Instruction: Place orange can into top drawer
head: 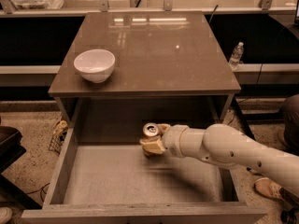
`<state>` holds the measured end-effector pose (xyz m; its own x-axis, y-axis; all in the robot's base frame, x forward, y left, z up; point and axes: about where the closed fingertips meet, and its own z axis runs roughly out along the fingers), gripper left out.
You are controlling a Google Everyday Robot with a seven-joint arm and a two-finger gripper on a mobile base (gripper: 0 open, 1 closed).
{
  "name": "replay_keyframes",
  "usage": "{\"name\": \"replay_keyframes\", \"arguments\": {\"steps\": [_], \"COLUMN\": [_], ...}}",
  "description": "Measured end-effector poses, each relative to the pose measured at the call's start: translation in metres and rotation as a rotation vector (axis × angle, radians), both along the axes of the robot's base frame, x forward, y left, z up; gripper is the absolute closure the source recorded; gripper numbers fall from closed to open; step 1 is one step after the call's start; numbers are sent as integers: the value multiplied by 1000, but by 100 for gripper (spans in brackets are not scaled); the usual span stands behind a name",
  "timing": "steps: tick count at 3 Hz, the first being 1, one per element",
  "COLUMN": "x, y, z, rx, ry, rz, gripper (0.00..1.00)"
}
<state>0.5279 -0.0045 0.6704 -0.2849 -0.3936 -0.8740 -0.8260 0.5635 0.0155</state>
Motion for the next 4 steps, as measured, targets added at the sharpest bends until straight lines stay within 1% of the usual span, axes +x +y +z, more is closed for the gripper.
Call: {"name": "replay_keyframes", "arguments": {"steps": [2,3,4], "x": [-1,-1,-1], "y": [3,4,4], "z": [0,0,0], "rx": [1,1,1], "ry": [0,1,1], "rz": [6,8,8], "gripper": [5,0,0]}}
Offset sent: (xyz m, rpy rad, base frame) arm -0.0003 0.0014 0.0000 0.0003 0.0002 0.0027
